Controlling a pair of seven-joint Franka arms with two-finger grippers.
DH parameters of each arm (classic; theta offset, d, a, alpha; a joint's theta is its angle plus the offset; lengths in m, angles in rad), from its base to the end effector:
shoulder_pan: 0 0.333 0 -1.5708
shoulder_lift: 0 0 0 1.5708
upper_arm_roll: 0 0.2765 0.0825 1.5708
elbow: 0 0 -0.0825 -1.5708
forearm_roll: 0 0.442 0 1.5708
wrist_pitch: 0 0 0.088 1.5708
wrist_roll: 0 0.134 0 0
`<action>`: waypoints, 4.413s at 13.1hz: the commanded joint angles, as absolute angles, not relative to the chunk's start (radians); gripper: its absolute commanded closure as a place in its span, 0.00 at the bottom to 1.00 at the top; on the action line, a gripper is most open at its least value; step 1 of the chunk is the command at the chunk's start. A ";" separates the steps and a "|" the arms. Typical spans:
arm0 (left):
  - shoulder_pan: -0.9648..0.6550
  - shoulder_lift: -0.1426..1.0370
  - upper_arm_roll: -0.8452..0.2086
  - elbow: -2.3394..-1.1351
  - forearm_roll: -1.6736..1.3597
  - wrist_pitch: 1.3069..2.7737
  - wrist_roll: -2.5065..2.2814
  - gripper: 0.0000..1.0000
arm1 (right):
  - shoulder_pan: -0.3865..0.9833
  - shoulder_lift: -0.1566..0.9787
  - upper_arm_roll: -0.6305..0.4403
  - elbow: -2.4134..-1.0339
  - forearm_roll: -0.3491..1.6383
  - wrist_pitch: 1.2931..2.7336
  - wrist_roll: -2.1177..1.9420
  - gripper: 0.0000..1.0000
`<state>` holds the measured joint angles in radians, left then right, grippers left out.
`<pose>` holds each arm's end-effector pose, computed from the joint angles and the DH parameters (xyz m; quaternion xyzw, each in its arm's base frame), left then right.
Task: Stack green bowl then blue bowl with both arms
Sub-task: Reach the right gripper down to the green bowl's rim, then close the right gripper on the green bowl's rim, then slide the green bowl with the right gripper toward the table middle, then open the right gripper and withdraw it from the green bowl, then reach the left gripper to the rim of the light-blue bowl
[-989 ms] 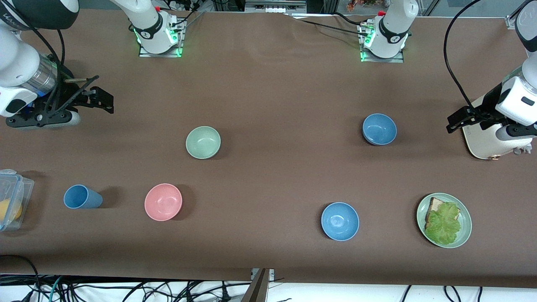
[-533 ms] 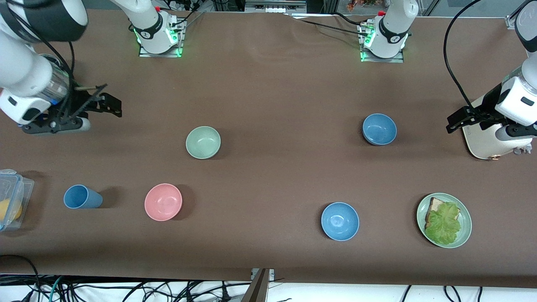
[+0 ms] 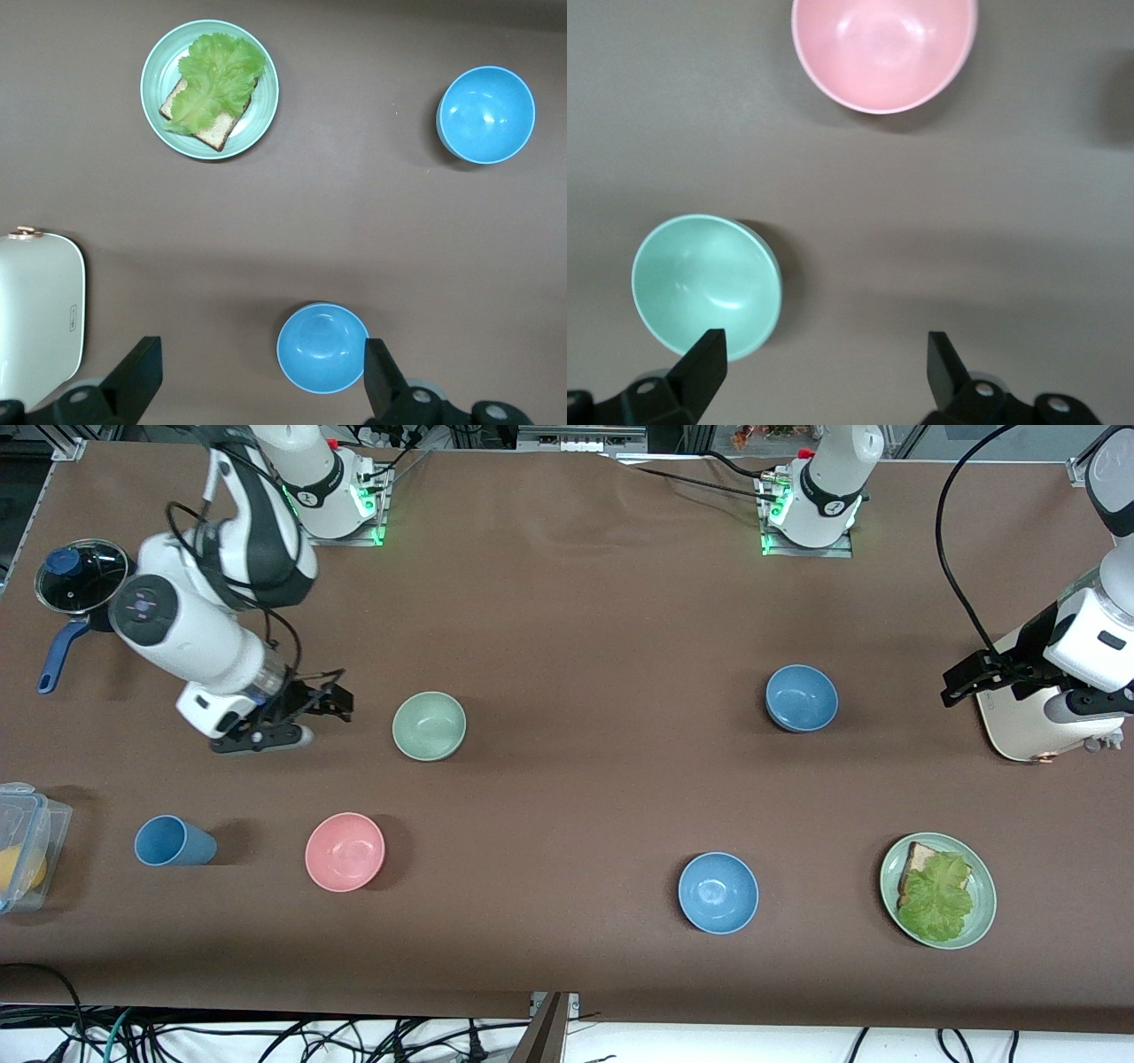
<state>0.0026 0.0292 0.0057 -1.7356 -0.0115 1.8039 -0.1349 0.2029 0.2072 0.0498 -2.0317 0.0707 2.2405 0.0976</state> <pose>0.6333 0.0040 0.4723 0.9971 0.0727 0.0192 0.0068 0.6032 0.1597 0.2440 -0.9979 -0.0550 0.0049 0.0325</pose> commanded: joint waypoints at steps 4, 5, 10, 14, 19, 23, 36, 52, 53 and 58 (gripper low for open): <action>0.017 0.026 -0.003 -1.735 -0.020 1.804 -0.117 0.00 | 0.264 0.342 0.097 -2.088 0.084 2.474 0.225 0.00; 0.017 0.026 -0.003 -1.735 -0.020 1.804 -0.118 0.00 | 0.268 0.359 0.097 -2.100 0.086 2.511 0.225 0.00; 0.018 0.025 0.002 -1.735 -0.020 1.802 -0.117 0.00 | 0.275 0.403 0.097 -2.164 0.084 2.640 0.227 0.06; 0.018 0.026 0.003 -1.735 -0.020 1.802 -0.120 0.00 | 0.304 0.405 0.104 -2.166 0.084 2.635 0.327 0.75; 0.020 0.026 0.005 -1.736 -0.021 1.802 -0.126 0.00 | 0.317 0.405 0.107 -2.114 0.084 2.626 0.376 1.00; 0.031 0.026 0.000 -1.736 -0.031 1.802 -0.126 0.00 | 0.469 0.538 0.109 -1.849 0.084 2.514 0.653 1.00; 0.043 0.017 -0.025 -1.730 -0.029 1.766 -0.115 0.00 | 0.661 0.709 0.071 -1.598 0.040 2.533 0.977 0.01; 0.064 0.205 -0.025 -1.742 -0.074 1.776 -0.065 0.00 | 0.359 0.108 -0.231 -1.620 0.095 1.654 0.048 0.01; 0.064 0.219 -0.026 -1.761 -0.092 1.781 -0.031 0.00 | 0.359 0.100 -0.239 -1.620 0.092 1.643 0.041 0.01; 0.106 0.158 -0.028 -2.168 -0.252 2.096 0.320 0.00 | 0.161 0.092 -0.054 -1.614 0.052 1.637 0.047 0.01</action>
